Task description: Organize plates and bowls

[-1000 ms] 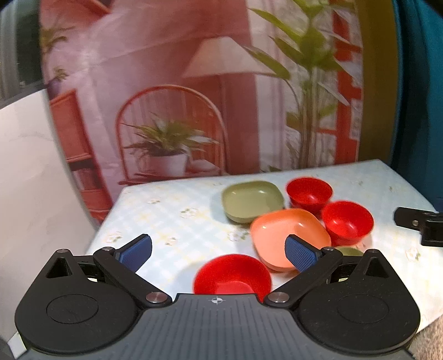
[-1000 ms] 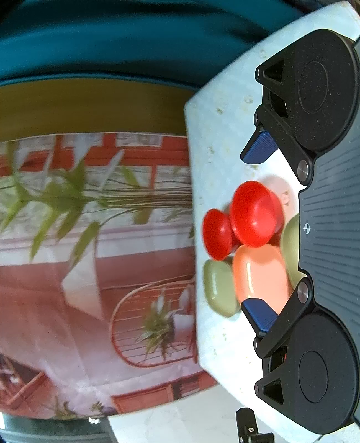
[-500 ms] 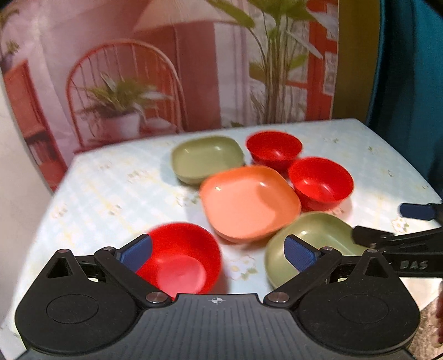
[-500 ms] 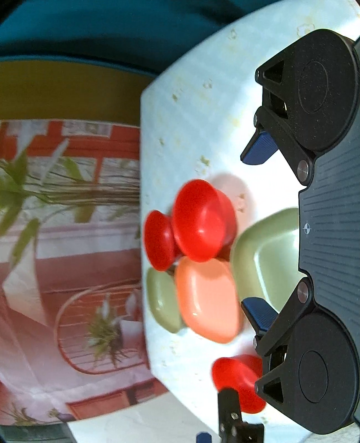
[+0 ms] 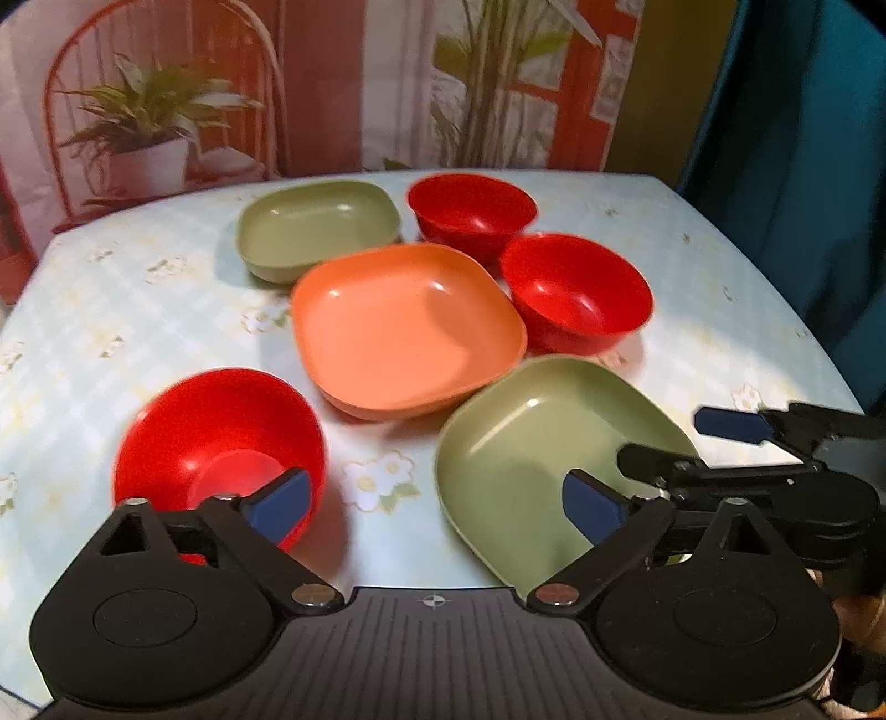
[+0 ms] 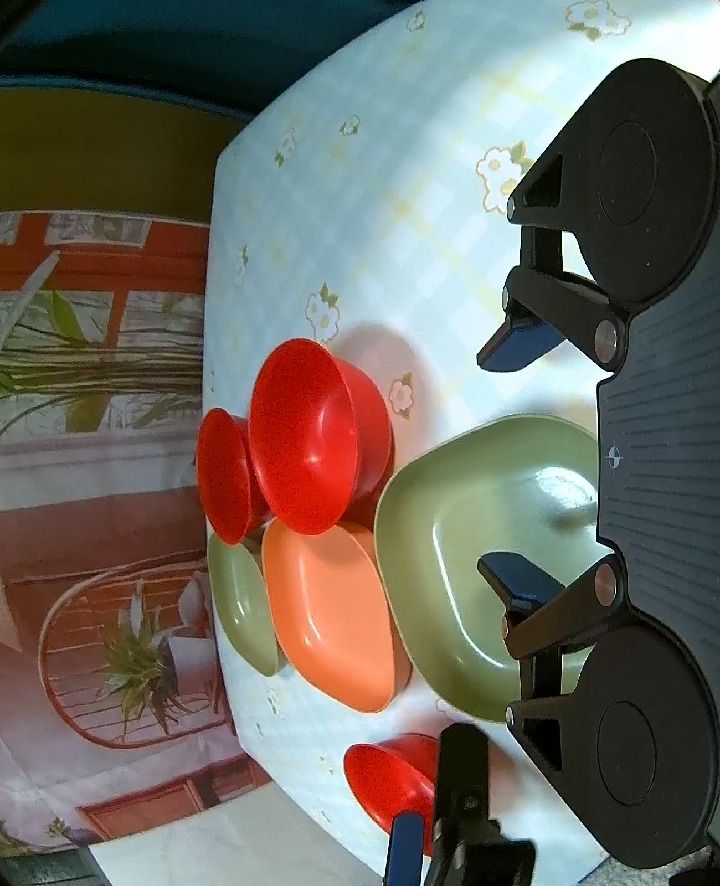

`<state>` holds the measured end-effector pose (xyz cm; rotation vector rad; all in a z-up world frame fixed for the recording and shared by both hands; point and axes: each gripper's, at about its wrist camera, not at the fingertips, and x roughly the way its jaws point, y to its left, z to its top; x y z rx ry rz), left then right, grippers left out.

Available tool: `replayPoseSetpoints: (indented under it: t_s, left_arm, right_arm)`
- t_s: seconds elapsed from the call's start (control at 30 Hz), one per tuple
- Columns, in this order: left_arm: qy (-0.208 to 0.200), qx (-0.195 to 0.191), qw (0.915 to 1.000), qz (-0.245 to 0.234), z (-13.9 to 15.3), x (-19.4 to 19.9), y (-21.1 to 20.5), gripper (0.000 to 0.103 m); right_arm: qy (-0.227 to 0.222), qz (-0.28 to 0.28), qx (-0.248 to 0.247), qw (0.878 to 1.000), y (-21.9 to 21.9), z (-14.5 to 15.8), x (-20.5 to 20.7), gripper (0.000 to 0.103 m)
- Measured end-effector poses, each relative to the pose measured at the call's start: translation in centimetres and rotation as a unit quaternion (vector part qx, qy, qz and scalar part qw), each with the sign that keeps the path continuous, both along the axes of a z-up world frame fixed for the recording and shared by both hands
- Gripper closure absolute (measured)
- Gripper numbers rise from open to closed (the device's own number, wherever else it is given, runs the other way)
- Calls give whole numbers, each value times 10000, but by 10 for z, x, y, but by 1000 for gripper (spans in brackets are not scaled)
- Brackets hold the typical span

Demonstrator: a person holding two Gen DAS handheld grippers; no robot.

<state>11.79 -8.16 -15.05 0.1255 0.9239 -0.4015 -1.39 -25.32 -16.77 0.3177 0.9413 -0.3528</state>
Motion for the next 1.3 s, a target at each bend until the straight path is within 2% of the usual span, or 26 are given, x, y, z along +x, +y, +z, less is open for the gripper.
replayPoseSetpoints:
  t_s: [0.13, 0.23, 0.4, 0.47, 0.63, 0.83, 0.93, 1.0, 1.07, 1.1, 1.3]
  left_arm:
    - [143, 119, 9998, -74, -8, 4, -7, 14]
    - [332, 59, 9994, -56, -12, 6, -7, 21]
    - [725, -54, 9973, 52, -23, 11, -6, 42]
    - [848, -102, 9963, 107, -28, 13, -4, 47]
    - [1052, -132, 9941, 235, -36, 16, -1, 48]
    - [1107, -186, 9936, 151, -37, 15, -4, 52]
    - [1162, -460, 9918, 253, -41, 16, 3, 63]
    - [1215, -590, 9904, 295, -43, 17, 6, 80]
    - [1251, -678, 9893, 311, -46, 18, 8, 85]
    - [1238, -671, 9895, 336, -46, 18, 8, 86]
    - [1138, -707, 9899, 468, -44, 18, 13, 88]
  right_arm:
    - [-13, 52, 70, 10000, -4, -5, 2, 42]
    - [-6, 91, 115, 9999, -7, -9, 3, 46]
    - [0, 95, 268, 9996, -11, -15, 2, 55]
    - [-29, 86, 318, 9995, -13, -16, 2, 56]
    - [-83, 109, 404, 9991, -17, -20, 1, 60]
    - [-115, 53, 455, 9989, -21, -22, -1, 69]
    - [-113, 73, 482, 9987, -20, -22, -3, 75]
    - [-112, 92, 515, 9986, -20, -23, -4, 80]
    - [-104, 96, 526, 9985, -19, -22, -4, 84]
    - [-103, 109, 534, 9985, -19, -22, -4, 88]
    - [-60, 229, 584, 9980, -15, -19, -5, 91]
